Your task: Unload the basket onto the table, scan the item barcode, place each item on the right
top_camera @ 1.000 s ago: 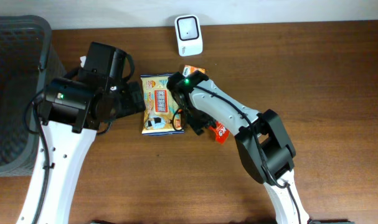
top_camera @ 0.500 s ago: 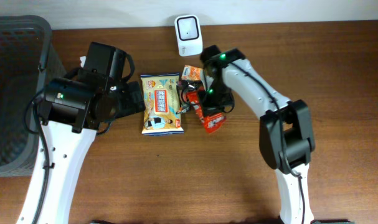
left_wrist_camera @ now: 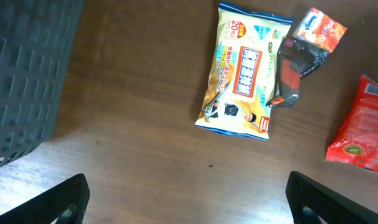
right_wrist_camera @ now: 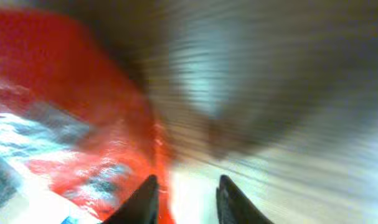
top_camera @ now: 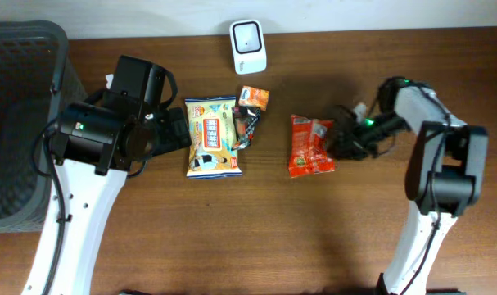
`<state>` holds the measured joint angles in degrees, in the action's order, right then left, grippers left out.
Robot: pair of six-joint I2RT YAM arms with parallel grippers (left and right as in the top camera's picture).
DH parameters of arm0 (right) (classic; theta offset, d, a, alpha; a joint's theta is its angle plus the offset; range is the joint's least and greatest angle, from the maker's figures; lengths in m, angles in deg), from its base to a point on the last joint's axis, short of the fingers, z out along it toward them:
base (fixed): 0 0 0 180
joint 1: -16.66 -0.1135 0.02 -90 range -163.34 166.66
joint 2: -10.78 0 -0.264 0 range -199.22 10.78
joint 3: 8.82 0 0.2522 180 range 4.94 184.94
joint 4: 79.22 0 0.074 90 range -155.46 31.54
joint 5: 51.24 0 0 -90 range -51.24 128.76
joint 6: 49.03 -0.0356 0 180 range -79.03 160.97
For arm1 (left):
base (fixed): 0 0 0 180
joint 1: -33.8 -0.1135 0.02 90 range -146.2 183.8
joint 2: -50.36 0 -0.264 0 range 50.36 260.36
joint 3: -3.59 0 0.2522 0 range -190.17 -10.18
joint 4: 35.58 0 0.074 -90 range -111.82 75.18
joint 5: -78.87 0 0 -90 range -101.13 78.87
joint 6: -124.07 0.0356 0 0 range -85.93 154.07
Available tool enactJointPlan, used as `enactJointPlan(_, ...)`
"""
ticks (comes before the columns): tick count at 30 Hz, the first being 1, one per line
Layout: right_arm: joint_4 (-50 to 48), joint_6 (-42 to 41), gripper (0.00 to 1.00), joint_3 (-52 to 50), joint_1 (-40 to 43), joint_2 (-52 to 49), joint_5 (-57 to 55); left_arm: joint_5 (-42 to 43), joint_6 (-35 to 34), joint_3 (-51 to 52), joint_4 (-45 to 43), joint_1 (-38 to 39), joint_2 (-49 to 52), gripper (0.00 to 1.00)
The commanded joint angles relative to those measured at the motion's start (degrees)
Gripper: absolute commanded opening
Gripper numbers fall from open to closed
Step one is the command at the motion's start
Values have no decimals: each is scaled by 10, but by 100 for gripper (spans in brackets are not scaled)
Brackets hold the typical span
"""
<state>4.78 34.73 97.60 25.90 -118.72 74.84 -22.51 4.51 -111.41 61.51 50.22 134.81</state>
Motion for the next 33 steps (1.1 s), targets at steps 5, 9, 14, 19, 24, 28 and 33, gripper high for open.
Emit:
enactJointPlan(5,201,81,34,209,-51,23,-136,0,5,-3,-1,0,-4,99)
enactJointPlan(9,153,88,4,209,-161,19,-173,0,5,-3,-1,0,-4,99)
enactJointPlan(14,54,-23,4,135,-200,15,-270,0,5,-3,-1,0,-4,99)
enactJointPlan(19,-23,-29,4,50,-200,16,-297,0,5,-3,-1,0,-4,99)
enactJointPlan(24,137,-29,38,196,-201,19,-290,0,5,-3,-1,0,-4,99)
enactJointPlan(28,94,-29,52,189,-201,18,-237,0,5,-3,-1,0,-4,99)
enactJointPlan(33,-9,-67,49,89,-202,17,-231,0,5,-3,-1,0,-4,99)
